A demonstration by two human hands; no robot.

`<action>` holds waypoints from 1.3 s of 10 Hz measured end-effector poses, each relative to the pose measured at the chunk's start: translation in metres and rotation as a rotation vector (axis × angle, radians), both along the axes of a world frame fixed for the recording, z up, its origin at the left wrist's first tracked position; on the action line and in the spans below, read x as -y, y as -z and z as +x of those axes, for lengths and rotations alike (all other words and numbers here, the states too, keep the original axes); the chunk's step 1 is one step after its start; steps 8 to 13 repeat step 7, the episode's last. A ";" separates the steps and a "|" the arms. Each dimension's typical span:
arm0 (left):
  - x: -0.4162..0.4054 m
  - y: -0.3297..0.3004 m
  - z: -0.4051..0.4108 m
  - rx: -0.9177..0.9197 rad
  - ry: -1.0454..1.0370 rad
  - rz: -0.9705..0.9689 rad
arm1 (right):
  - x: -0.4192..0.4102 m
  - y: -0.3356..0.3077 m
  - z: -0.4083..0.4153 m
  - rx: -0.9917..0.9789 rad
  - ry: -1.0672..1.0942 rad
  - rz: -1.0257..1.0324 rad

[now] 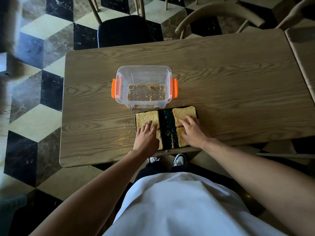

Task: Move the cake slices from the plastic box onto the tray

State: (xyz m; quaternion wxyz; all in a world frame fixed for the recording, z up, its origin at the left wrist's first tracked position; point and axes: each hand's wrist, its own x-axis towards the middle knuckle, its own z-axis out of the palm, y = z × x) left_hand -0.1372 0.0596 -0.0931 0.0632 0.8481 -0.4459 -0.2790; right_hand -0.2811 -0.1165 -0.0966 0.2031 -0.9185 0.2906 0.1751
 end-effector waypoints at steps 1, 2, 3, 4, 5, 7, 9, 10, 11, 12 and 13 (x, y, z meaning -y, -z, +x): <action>0.003 -0.001 0.006 -0.003 -0.004 -0.009 | 0.001 -0.001 -0.002 -0.039 0.014 -0.011; 0.005 -0.001 0.014 0.011 0.033 -0.003 | 0.000 -0.001 -0.004 -0.091 0.049 0.011; 0.005 0.000 0.017 0.044 0.064 -0.008 | 0.000 -0.001 -0.003 -0.121 0.061 0.030; 0.006 -0.004 0.018 0.063 0.063 -0.015 | 0.001 -0.006 0.000 -0.143 0.032 0.037; 0.005 -0.007 0.011 0.077 0.055 0.002 | 0.004 -0.009 -0.002 -0.171 0.007 0.059; 0.010 -0.016 -0.003 0.091 -0.039 0.036 | 0.011 -0.017 -0.004 -0.212 -0.035 0.080; 0.010 -0.016 -0.003 0.091 -0.039 0.036 | 0.011 -0.017 -0.004 -0.212 -0.035 0.080; 0.010 -0.016 -0.003 0.091 -0.039 0.036 | 0.011 -0.017 -0.004 -0.212 -0.035 0.080; 0.010 -0.016 -0.003 0.091 -0.039 0.036 | 0.011 -0.017 -0.004 -0.212 -0.035 0.080; 0.010 -0.016 -0.003 0.091 -0.039 0.036 | 0.011 -0.017 -0.004 -0.212 -0.035 0.080; 0.010 -0.016 -0.003 0.091 -0.039 0.036 | 0.011 -0.017 -0.004 -0.212 -0.035 0.080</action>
